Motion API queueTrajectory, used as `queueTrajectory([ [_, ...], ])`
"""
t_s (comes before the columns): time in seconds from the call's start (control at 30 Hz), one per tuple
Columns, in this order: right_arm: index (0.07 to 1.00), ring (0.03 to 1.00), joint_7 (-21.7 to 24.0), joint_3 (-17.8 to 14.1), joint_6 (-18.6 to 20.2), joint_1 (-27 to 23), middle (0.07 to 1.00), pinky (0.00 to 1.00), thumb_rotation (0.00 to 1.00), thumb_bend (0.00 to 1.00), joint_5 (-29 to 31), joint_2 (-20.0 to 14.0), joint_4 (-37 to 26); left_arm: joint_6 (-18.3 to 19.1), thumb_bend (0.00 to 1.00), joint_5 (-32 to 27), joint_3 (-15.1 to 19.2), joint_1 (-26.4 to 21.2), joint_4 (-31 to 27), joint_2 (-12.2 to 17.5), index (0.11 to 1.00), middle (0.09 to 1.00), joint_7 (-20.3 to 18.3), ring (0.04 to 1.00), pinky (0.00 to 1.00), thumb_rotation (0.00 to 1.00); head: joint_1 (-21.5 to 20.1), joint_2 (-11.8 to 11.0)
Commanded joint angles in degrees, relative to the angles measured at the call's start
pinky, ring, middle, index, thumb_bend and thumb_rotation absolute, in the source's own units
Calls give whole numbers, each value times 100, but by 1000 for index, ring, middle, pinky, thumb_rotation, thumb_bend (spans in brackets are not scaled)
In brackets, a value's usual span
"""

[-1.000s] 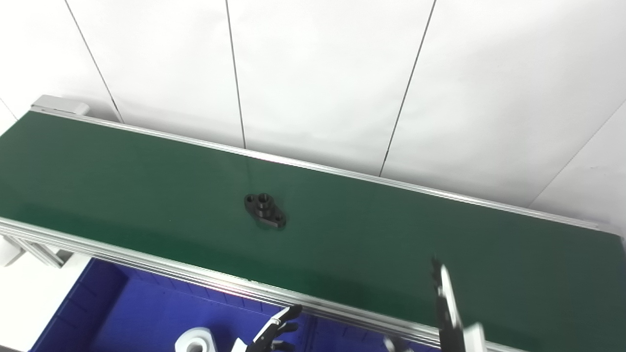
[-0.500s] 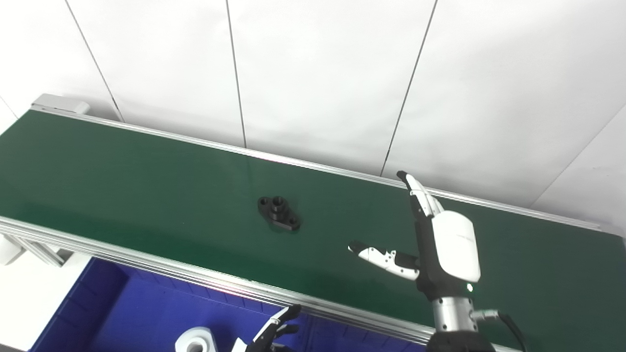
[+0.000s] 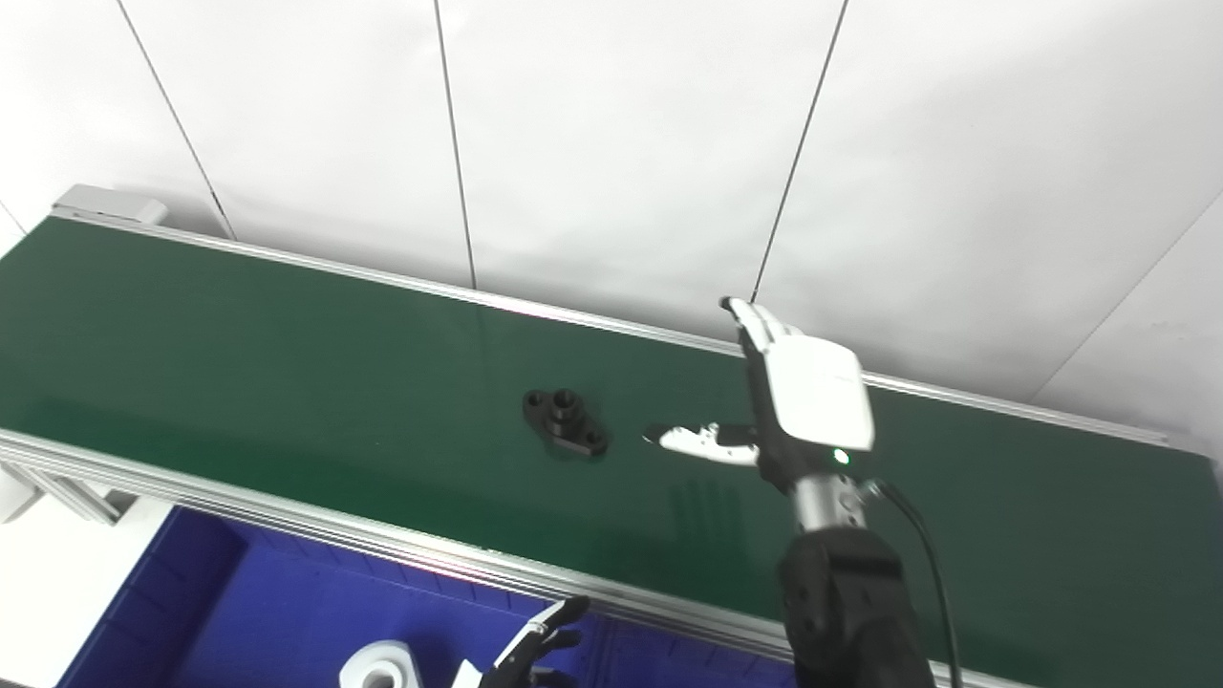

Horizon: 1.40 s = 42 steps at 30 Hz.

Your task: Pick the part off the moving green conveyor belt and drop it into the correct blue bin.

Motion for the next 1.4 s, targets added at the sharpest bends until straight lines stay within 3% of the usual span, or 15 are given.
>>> queueTrajectory([
  [0.0,867,830,-59,81,181,-256,875,755,707,1000,-59,75,48,-113,670,158,-586,47,-119,-547,849,876,10,801,589,821,16,18],
  [0.1,857,821,-81,217,279,-466,860,762,720,1000,-77,112,443,81,665,200,-661,83,-272,-512,864,876,-109,802,587,817,50,37],
  [0.33,846,804,-155,465,523,-869,840,748,714,1000,23,222,1202,192,650,181,-798,163,-388,-527,875,874,-132,809,620,797,131,101],
  [0.4,855,802,-138,545,595,-953,844,750,720,1000,56,240,1351,169,656,195,-820,195,-395,-551,877,874,-79,801,589,798,146,128],
  [0.53,849,693,-122,686,696,-1074,773,594,721,1000,104,267,1647,86,653,281,-876,255,-402,-578,861,872,7,797,607,801,200,198],
  [0.6,827,594,-122,707,732,-1101,709,492,704,1000,198,300,1786,61,658,296,-895,263,-400,-572,868,879,9,805,615,805,245,221],
  [0.63,807,538,-172,715,727,-1104,664,439,687,1000,251,311,1855,58,658,309,-903,268,-403,-570,871,880,10,806,608,806,251,223],
  [0.7,736,326,-333,734,686,-1086,452,248,638,1000,347,313,1980,88,674,393,-934,285,-428,-572,877,878,39,803,578,816,289,240],
  [0.83,686,211,-648,753,576,-1035,329,147,584,968,613,347,2264,13,685,468,-997,313,-400,-599,872,872,127,796,573,806,399,289],
  [1.0,590,192,-826,912,549,-1013,301,130,492,904,826,381,2543,257,709,505,-1100,426,-599,-622,874,878,49,809,607,802,486,374],
  [1.07,581,193,-917,987,548,-994,298,131,323,845,868,395,2730,328,712,581,-1138,446,-668,-612,880,873,36,807,610,810,494,402],
  [1.1,579,195,-955,1039,551,-982,300,133,303,834,878,381,2835,359,712,607,-1157,453,-703,-598,880,873,18,808,611,811,501,417],
  [1.17,507,196,-920,1160,621,-970,298,127,161,585,833,325,2986,390,713,633,-1179,463,-739,-579,884,872,8,816,627,808,509,445],
  [1.23,489,220,-909,1252,661,-951,434,140,33,541,817,265,3057,431,713,643,-1186,471,-765,-576,884,872,4,816,625,799,506,458],
  [1.37,485,209,-1227,1312,625,-882,468,127,1,530,979,215,3165,487,704,702,-1213,467,-806,-575,879,865,18,815,642,777,503,478],
])
